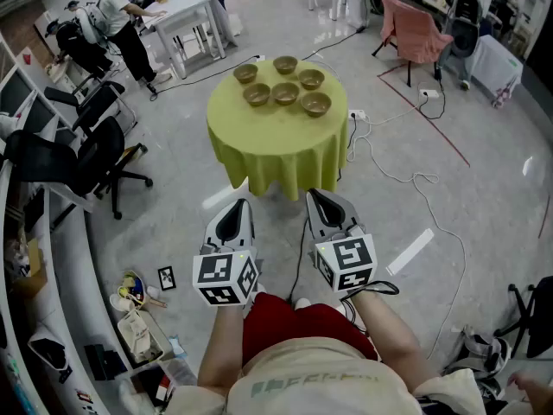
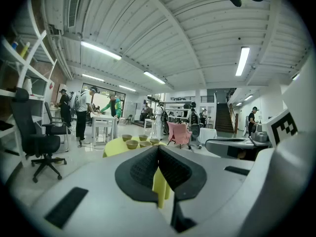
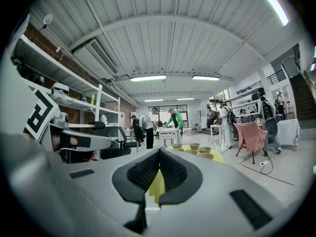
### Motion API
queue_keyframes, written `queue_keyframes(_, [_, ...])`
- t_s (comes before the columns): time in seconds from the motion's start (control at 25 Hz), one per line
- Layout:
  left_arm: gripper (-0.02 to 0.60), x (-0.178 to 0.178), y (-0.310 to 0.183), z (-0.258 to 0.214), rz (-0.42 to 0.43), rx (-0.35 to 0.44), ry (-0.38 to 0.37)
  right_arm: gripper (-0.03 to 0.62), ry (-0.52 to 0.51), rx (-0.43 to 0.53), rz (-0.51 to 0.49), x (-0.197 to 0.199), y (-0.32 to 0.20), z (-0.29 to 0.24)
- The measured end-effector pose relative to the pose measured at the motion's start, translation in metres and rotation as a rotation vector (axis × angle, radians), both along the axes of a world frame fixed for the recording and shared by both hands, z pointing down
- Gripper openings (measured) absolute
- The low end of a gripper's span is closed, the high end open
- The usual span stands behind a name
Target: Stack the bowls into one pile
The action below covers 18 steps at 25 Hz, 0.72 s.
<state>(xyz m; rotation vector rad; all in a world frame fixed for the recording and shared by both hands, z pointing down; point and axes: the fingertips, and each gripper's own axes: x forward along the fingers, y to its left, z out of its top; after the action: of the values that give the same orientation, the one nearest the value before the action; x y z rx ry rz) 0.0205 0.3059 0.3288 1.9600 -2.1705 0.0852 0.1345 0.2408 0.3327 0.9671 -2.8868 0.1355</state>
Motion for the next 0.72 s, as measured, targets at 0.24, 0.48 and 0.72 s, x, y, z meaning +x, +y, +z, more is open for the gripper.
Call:
queue_keyframes(0.24, [0.023, 0.008, 0.002, -0.005, -0.013, 0.018, 0.002, 0.035, -0.045, -0.011, -0.014, 0.009, 0.0, -0.005])
queue_keyframes(0.48, [0.023, 0.004, 0.0, -0.006, -0.014, 0.018, -0.006, 0.037, -0.055, -0.036, -0.019, 0.005, -0.001, -0.003])
queue_keyframes(0.72, [0.023, -0.007, -0.015, -0.006, -0.009, 0.024, -0.019, 0.037, -0.049, -0.042, 0.008, 0.003, -0.017, -0.002])
